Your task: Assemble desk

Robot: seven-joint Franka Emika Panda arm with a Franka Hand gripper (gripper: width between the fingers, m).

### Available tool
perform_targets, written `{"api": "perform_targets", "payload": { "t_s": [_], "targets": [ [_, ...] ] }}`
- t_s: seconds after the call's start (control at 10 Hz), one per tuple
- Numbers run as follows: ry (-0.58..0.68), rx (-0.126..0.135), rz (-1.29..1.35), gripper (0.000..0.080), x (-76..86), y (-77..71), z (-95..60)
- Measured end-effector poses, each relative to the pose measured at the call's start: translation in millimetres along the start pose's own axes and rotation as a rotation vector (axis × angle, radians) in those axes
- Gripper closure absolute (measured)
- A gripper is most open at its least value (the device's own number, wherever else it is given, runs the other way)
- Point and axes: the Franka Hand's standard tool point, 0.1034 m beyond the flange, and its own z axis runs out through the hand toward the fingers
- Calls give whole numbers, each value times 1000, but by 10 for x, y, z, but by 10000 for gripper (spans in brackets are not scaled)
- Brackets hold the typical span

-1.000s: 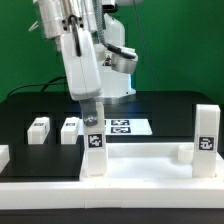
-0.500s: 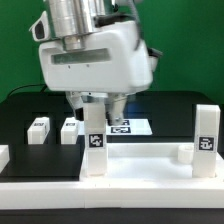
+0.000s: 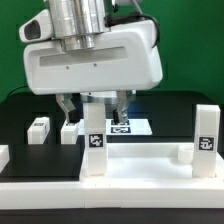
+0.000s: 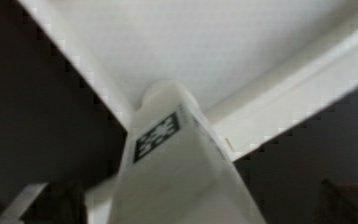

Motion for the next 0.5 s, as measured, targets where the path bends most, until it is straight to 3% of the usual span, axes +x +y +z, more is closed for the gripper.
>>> {"api": "perform_targets", "payload": {
  "t_s": [0.1, 0.2, 0.4, 0.5],
  "targets": [
    [-1, -6, -144, 151, -3, -25, 2],
    [-1, -1, -97, 151, -4, -28, 4],
    [-1, -2, -90, 399, -3, -26, 4],
    [0, -2, -21, 399, -2, -21, 4]
  ]
}}
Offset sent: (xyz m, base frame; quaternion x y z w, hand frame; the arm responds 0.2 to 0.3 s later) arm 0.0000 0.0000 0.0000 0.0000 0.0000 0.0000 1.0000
